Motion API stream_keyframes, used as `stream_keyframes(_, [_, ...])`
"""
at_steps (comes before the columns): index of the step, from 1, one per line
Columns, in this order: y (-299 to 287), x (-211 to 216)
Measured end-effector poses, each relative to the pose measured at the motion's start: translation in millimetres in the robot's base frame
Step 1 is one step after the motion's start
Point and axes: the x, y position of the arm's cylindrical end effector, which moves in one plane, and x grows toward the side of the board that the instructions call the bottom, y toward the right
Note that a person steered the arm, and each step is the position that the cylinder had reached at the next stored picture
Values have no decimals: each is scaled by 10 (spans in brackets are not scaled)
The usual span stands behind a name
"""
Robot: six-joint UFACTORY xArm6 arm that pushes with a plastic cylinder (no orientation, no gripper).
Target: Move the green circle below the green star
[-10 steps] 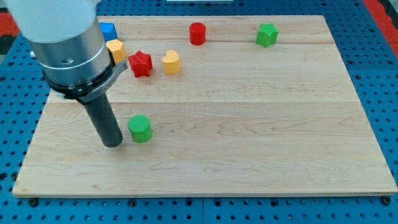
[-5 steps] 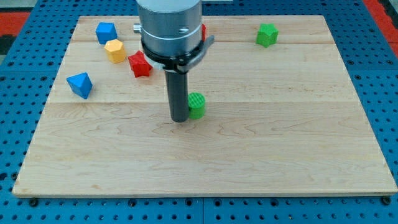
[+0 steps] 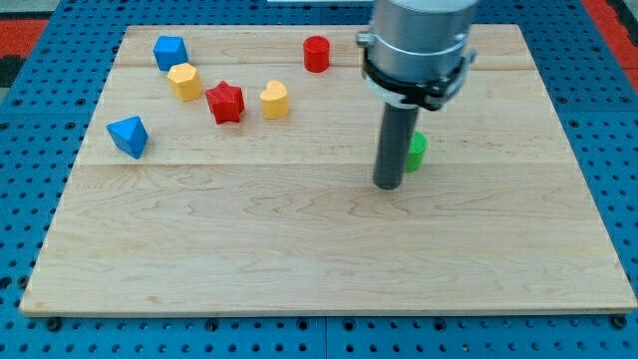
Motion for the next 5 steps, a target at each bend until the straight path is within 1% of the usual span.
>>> stream_keyframes(1, [54, -184])
stream_keyframes(2, [490, -328])
stream_keyframes(3, [401, -330])
stream_keyframes(4, [205, -455])
stream_keyframes(5, [205, -575])
